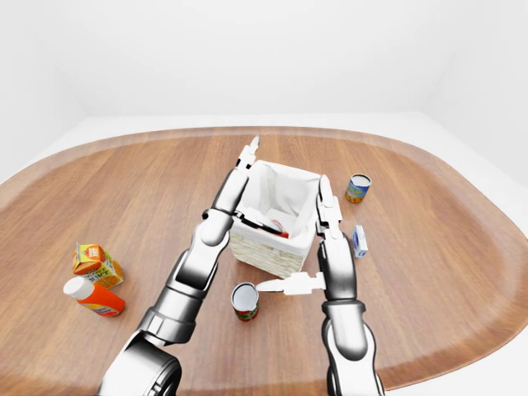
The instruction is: Pick the milk and place it in the basket.
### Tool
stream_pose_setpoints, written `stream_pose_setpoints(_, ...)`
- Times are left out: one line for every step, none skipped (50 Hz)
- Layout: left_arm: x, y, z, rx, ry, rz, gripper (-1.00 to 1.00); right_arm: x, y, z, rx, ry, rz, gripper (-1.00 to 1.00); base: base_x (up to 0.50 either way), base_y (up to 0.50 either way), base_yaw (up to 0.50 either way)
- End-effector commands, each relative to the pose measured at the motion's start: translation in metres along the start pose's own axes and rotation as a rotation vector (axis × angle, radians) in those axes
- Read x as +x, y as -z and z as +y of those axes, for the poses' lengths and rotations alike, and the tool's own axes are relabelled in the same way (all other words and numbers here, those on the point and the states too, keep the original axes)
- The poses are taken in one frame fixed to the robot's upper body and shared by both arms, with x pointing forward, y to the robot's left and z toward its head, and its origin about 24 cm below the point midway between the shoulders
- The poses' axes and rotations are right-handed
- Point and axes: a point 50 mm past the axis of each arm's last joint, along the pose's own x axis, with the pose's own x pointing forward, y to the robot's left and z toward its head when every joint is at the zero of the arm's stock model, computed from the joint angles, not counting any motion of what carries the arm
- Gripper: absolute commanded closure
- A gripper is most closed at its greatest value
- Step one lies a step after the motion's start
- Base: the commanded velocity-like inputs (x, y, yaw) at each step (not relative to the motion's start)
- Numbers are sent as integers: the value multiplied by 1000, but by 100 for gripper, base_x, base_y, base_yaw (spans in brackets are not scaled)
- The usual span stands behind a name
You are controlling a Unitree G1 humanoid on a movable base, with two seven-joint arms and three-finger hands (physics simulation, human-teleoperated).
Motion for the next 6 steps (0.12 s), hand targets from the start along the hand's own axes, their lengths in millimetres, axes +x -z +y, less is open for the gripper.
stream_pose_setpoints(-17, 24, 16, -84, -36, 54, -100, 0, 2, 1, -4, -2, 9, -100, 0, 0, 0)
stream_pose_setpoints(-17, 28, 18, -95, -44, 68, -100, 0, 3, 2, -5, -3, 12, -100, 0, 0, 0)
stream_pose_setpoints(-16, 34, 23, -138, -55, 89, -100, 1, 4, 2, -6, -5, 15, -100, 0, 0, 0)
stream_pose_setpoints(-16, 36, 25, -156, -53, 95, -100, 0, 4, 3, -7, -6, 15, -100, 0, 0, 0)
stream_pose_setpoints(-15, 38, 26, -172, -53, 102, -100, 0, 4, 3, -7, -7, 15, -100, 0, 0, 0)
stream_pose_setpoints(-15, 41, 30, -193, -66, 112, -100, 0, 4, 3, -7, -8, 16, -100, 0, 0, 0)
